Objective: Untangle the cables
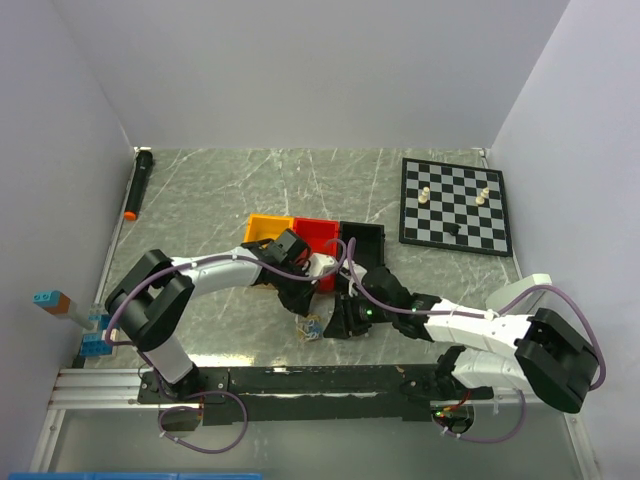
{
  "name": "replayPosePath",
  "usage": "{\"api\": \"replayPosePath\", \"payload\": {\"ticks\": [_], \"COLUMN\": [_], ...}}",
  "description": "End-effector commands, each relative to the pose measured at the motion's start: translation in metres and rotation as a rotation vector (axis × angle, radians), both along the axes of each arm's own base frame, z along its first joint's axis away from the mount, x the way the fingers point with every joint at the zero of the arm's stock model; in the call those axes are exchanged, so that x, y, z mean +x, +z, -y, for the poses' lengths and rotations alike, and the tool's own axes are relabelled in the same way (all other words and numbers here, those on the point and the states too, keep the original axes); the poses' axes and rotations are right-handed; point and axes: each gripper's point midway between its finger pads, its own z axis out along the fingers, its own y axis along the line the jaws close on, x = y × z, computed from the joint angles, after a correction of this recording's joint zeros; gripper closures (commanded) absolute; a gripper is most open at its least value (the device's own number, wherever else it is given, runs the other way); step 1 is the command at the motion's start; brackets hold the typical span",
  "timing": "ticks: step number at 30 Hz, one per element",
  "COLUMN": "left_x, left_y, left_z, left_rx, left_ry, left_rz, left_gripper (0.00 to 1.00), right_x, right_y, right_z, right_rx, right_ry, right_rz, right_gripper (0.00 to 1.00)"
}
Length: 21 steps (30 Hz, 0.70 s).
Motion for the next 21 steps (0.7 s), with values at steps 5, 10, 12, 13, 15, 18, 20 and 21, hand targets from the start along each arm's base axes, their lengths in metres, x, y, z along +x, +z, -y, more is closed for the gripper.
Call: {"api": "replayPosePath", "payload": {"ticks": [5, 10, 12, 13, 15, 18, 20, 21], "left_x": [0.011, 0.009, 0.008, 0.006, 0.003, 0.0, 0.0, 0.0], "left_y": [0.016, 0.015, 0.015, 0.016, 0.019, 0.02, 0.02, 0.02], "left_z": [0.001, -0.003, -0.003, -0.003, -0.002, 0.001, 0.003, 0.003], "left_rx": [-0.007, 0.014, 0.018, 0.014, 0.01, 0.008, 0.005, 0.009], "left_ry": [0.078, 0.104, 0.12, 0.119, 0.142, 0.146, 0.151, 0.155], "left_rz": [0.013, -0.008, -0.026, -0.031, -0.062, -0.089, -0.103, -0.111], "left_gripper": [0.99, 0.99, 0.99, 0.99, 0.99, 0.99, 0.99, 0.99], "right_x": [-0.003, 0.001, 0.006, 0.007, 0.012, 0.019, 0.021, 0.023], "right_y": [0.022, 0.023, 0.023, 0.022, 0.021, 0.02, 0.022, 0.024], "right_z": [-0.019, -0.027, -0.029, -0.029, -0.029, -0.029, -0.031, -0.032], "right_rx": [0.087, 0.072, 0.066, 0.058, 0.047, 0.041, 0.059, 0.068], "right_ry": [0.042, 0.015, -0.015, -0.031, -0.062, -0.111, -0.126, -0.135], "right_rz": [0.051, 0.063, 0.069, 0.07, 0.075, 0.087, 0.093, 0.093], "right_gripper": [0.57, 0.54, 0.5, 0.49, 0.48, 0.48, 0.48, 0.49]}}
